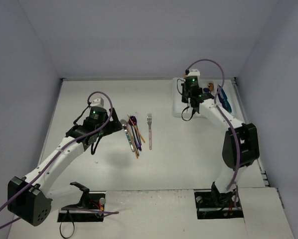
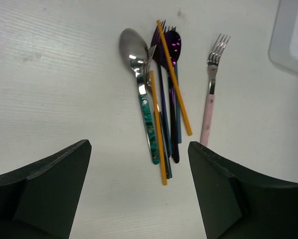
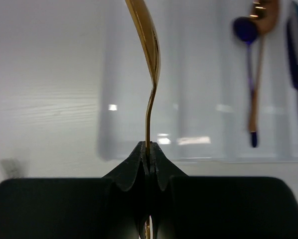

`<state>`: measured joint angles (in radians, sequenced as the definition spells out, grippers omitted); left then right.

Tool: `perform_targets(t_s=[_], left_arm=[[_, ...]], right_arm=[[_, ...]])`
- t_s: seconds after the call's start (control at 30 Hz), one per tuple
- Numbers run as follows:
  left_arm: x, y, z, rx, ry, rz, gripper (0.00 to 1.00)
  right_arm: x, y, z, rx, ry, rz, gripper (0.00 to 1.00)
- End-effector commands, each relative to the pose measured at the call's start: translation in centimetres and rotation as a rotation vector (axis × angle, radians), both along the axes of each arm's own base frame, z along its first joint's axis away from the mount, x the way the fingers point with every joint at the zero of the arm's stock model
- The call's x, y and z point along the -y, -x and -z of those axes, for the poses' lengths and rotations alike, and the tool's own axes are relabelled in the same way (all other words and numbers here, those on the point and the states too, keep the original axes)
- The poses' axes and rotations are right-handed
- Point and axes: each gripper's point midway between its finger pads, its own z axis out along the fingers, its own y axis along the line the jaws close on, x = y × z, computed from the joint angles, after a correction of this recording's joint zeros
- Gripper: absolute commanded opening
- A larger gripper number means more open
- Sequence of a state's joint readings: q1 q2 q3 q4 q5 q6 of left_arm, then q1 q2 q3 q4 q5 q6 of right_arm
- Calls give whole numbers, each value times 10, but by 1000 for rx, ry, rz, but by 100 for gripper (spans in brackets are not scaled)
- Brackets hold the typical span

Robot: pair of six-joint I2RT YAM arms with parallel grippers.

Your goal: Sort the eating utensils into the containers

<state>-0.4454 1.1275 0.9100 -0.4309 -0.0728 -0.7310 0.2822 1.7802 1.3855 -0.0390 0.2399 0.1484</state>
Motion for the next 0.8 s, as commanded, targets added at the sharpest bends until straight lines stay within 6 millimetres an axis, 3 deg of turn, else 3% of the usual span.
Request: perform_targets(t_s=[0.0, 0.1, 0.13, 0.23, 0.33, 0.47, 0.53, 0.63, 0.77], left_arm=[[-4, 10, 11, -31, -33, 37, 77], [-1, 15, 17, -58, -19, 56, 77], [0, 16, 19, -64, -16, 59, 77], [1, 19, 20, -73, -11, 62, 78], [0, 20, 21, -84, -12, 62, 77], [0, 23, 25, -103, -14, 60, 77], [0, 24, 27, -111, -11, 60, 77], [1, 23, 29, -118, -7, 54, 78], [2, 21, 33, -134, -5, 39, 75]], right_arm=[[82, -41, 3, 0, 174, 152, 0], [114, -66, 17, -19, 191, 203, 0], [123, -72, 31, -45, 207, 201, 0], [140, -83, 48, -70, 207, 208, 1], [147, -90, 66, -101, 221, 194, 6], [148, -96, 76, -118, 236, 171, 22], [149, -99, 73, -112, 241, 168, 29], [149, -102, 55, -79, 245, 169, 40], [145, -97, 9, -9, 253, 174, 45]])
